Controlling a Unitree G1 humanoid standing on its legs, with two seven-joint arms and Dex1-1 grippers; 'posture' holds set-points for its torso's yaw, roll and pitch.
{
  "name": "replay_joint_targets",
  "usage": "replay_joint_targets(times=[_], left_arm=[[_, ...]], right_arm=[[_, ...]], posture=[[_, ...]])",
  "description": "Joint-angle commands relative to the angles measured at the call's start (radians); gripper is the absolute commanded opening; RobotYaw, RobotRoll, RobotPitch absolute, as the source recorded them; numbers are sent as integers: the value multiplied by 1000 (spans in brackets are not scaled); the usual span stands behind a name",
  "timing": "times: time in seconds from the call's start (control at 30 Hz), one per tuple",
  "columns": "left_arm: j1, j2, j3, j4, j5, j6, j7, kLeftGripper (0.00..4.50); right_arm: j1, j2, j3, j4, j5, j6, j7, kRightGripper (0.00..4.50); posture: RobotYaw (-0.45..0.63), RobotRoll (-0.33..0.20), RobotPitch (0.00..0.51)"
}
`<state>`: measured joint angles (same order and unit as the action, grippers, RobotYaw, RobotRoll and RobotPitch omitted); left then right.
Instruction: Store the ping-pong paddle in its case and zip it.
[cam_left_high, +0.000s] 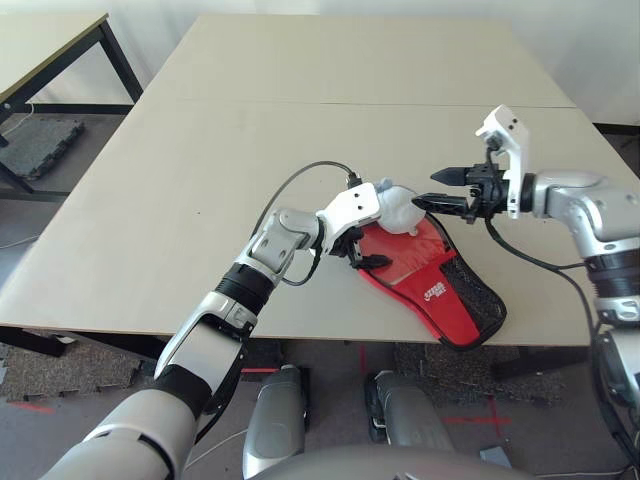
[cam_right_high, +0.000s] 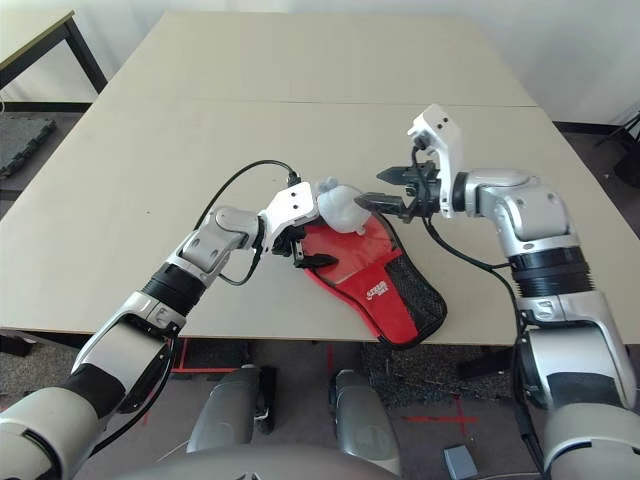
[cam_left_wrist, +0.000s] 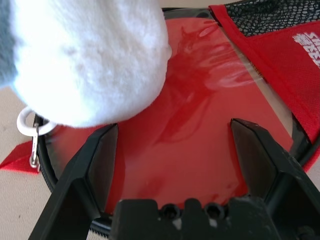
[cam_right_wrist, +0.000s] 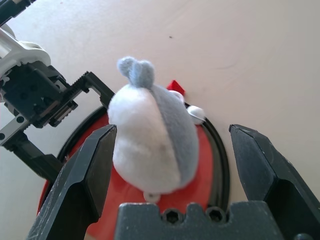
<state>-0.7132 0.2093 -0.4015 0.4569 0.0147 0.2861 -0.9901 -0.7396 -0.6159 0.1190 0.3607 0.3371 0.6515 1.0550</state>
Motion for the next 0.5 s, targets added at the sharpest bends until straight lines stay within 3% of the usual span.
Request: replay_joint_targets(times=[0.03,0.2,0.23,0.3,0.5], left_arm=[[48,32,-28,2,32,43,-4,4492],[60,40,-28,-21,32,57,3,4492],[62,41,-28,-24,32,59,4,4500],[64,41,-30,-28,32,61,6,4500],[67,41,-32,-31,31,64,6,4500]], right_arm=[[-14,14,29,44,-28,-22,33,4500],[-14,47,44,102,-53,-36,50,4500],[-16,55,42,117,-59,-43,47,4323],[-23,67,39,154,-75,-58,41,3920],[-50,96,0,244,-85,-87,16,1699]], posture=[[87,0,105],[99,0,101],[100,0,101],[99,0,98],[100,0,98]])
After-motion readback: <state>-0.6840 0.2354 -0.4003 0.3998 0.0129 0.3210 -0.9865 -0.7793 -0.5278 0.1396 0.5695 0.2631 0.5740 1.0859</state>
